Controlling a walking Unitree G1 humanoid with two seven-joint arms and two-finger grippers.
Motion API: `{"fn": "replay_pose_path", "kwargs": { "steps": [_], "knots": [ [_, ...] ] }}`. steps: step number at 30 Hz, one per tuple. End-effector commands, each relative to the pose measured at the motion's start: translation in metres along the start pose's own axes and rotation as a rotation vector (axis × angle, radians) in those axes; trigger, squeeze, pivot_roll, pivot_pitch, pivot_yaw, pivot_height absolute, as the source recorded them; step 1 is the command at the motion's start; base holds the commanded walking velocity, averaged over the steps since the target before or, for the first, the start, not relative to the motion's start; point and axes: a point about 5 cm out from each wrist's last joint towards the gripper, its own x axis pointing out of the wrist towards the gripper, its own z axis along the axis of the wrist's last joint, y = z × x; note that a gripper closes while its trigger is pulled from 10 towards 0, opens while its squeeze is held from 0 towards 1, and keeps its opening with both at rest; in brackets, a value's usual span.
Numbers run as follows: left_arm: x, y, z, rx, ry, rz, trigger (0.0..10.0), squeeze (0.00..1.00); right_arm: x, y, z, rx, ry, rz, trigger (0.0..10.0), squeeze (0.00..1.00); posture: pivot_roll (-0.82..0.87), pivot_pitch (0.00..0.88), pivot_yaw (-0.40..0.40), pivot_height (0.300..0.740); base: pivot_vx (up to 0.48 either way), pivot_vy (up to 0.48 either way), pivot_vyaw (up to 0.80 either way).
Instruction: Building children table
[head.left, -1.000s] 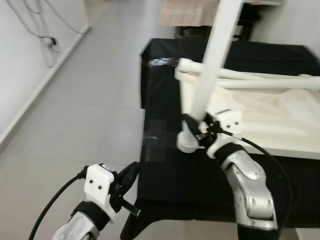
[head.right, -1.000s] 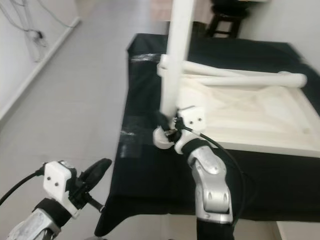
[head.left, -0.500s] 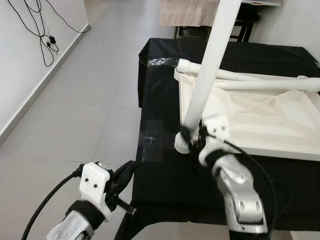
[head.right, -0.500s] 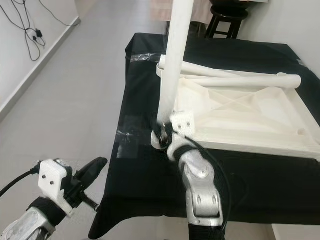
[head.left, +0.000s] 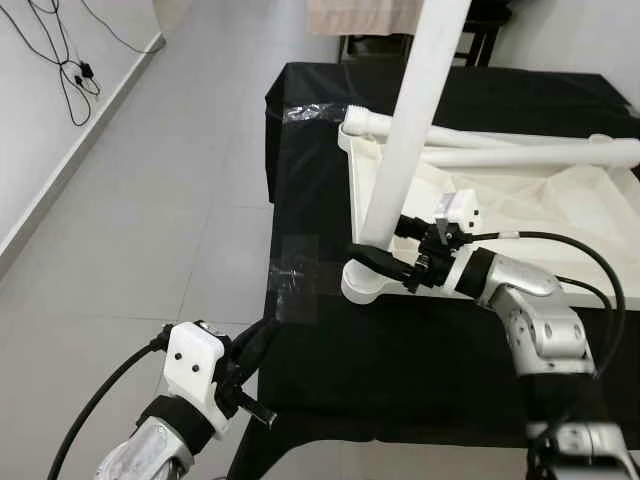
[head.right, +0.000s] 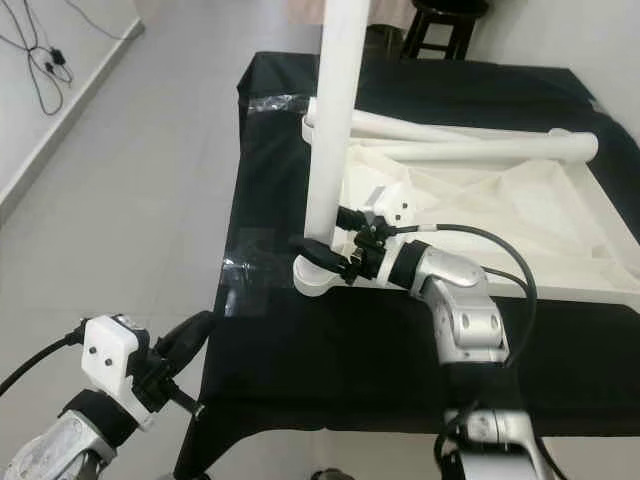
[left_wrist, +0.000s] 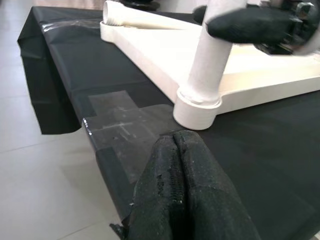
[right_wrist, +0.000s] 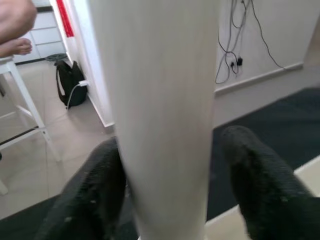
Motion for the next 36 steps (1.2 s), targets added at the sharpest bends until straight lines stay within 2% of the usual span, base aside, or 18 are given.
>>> {"fn": "replay_pose_path", "kwargs": {
  "steps": [1, 2, 11, 17, 18, 19, 20, 21, 22, 23, 24, 25, 26, 31, 36],
  "knots": [
    [-0.001, -0.001, -0.005, -0.006, 0.027, 0.002, 10.0, 0.00, 0.002, -0.002, -0.001, 0.003, -0.005, 0.018, 0.0, 0.00, 0.15, 0.146, -0.076, 0.740, 0.000, 0.000, 0.00],
    [-0.001, -0.002, -0.005, -0.007, 0.027, 0.002, 10.0, 0.00, 0.004, -0.008, 0.001, 0.017, -0.017, 0.047, 0.0, 0.00, 0.15, 0.148, -0.080, 0.740, 0.000, 0.000, 0.00],
    [0.000, -0.004, -0.006, -0.009, 0.025, 0.001, 10.0, 0.00, 0.007, -0.012, -0.001, 0.030, -0.025, 0.078, 0.0, 0.00, 0.13, 0.146, -0.091, 0.740, 0.000, 0.000, 0.00],
    [0.000, -0.006, -0.006, -0.011, 0.024, 0.001, 10.0, 0.00, -0.005, -0.008, -0.010, -0.012, -0.001, 0.025, 0.0, 0.00, 0.12, 0.152, -0.084, 0.740, 0.000, 0.000, 0.00],
    [-0.001, -0.006, -0.005, -0.011, 0.024, 0.001, 10.0, 0.00, -0.005, -0.004, -0.017, -0.006, 0.018, -0.067, 0.0, 0.00, 0.12, 0.160, -0.091, 0.740, 0.000, 0.000, 0.00],
    [-0.001, -0.006, -0.005, -0.011, 0.024, 0.001, 10.0, 0.00, -0.005, -0.004, -0.017, -0.006, 0.018, -0.067, 0.0, 0.00, 0.12, 0.160, -0.091, 0.740, 0.000, 0.000, 0.00],
    [-0.002, -0.005, -0.005, -0.011, 0.024, 0.002, 10.0, 0.00, -0.001, 0.001, -0.025, 0.019, 0.043, -0.198, 0.0, 0.00, 0.11, 0.165, -0.091, 0.740, 0.000, 0.000, 0.00],
    [-0.002, -0.005, -0.005, -0.011, 0.024, 0.002, 10.0, 0.00, -0.001, 0.001, -0.025, 0.019, 0.043, -0.198, 0.0, 0.00, 0.11, 0.165, -0.091, 0.740, 0.000, 0.000, 0.00],
    [-0.003, -0.003, -0.004, -0.010, 0.024, 0.003, 10.0, 0.00, 0.008, 0.023, -0.046, 0.124, 0.054, -0.474, 0.0, 0.00, 0.09, 0.176, -0.081, 0.740, 0.000, 0.000, 0.00],
    [-0.004, -0.002, -0.004, -0.009, 0.025, 0.004, 10.0, 0.00, 0.017, 0.051, -0.057, 0.120, 0.086, -0.607, 0.0, 0.00, 0.08, 0.171, -0.067, 0.740, 0.000, 0.000, 0.00],
    [-0.005, 0.000, -0.004, -0.008, 0.025, 0.004, 10.0, 0.00, 0.022, 0.069, -0.059, 0.109, 0.092, -0.681, 0.0, 0.00, 0.08, 0.171, -0.067, 0.740, 0.000, 0.000, 0.00],
    [-0.004, 0.000, -0.004, -0.008, 0.026, 0.005, 10.0, 0.00, 0.028, 0.079, -0.058, 0.067, 0.101, -0.668, 0.0, 0.00, 0.07, 0.156, -0.061, 0.740, 0.000, 0.000, 0.00],
    [-0.004, 0.001, -0.005, -0.007, 0.027, 0.005, 10.0, 0.00, 0.034, 0.083, -0.058, 0.029, 0.108, -0.622, 0.0, 0.00, 0.07, 0.156, -0.061, 0.740, 0.000, 0.000, 0.00],
    [-0.001, 0.001, -0.005, -0.004, 0.022, 0.009, 10.0, 0.00, 0.031, 0.071, -0.062, 0.063, 0.124, -0.641, 0.0, 0.00, 0.08, 0.143, -0.089, 0.740, 0.000, 0.000, 0.00],
    [-0.001, 0.001, -0.006, -0.005, 0.019, 0.011, 10.0, 0.00, 0.031, 0.072, -0.061, 0.054, 0.126, -0.639, 0.0, 0.00, 0.09, 0.133, -0.079, 0.740, 0.000, 0.000, 0.00]
  ]
}}
